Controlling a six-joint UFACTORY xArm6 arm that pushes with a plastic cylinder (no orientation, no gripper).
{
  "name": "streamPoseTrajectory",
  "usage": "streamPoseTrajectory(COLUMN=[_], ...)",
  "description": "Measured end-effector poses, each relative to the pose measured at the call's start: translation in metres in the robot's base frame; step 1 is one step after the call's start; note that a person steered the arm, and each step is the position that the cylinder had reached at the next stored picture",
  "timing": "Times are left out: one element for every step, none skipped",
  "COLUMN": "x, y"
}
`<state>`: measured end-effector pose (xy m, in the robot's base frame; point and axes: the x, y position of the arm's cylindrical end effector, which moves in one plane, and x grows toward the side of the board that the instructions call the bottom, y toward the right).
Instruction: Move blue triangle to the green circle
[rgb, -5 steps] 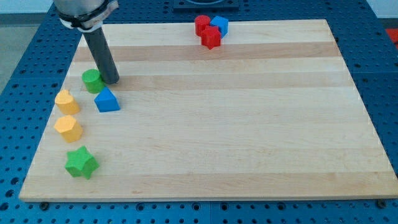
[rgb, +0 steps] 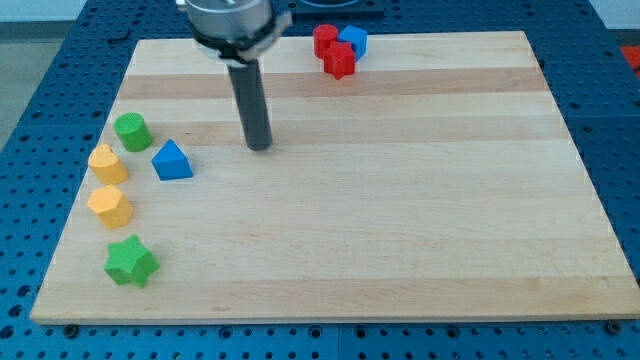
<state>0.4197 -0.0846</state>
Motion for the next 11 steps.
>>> streamPoseTrajectory(x=[0.033, 0.041, 0.041, 0.041, 0.039, 0.020, 0.002, 0.001, -0.007, -0.020, -0.033], y=[0.001, -0.021, -0.056, -0.082, -0.101, -0.102, -0.103, -0.100, -0.106, -0.112, -0.112])
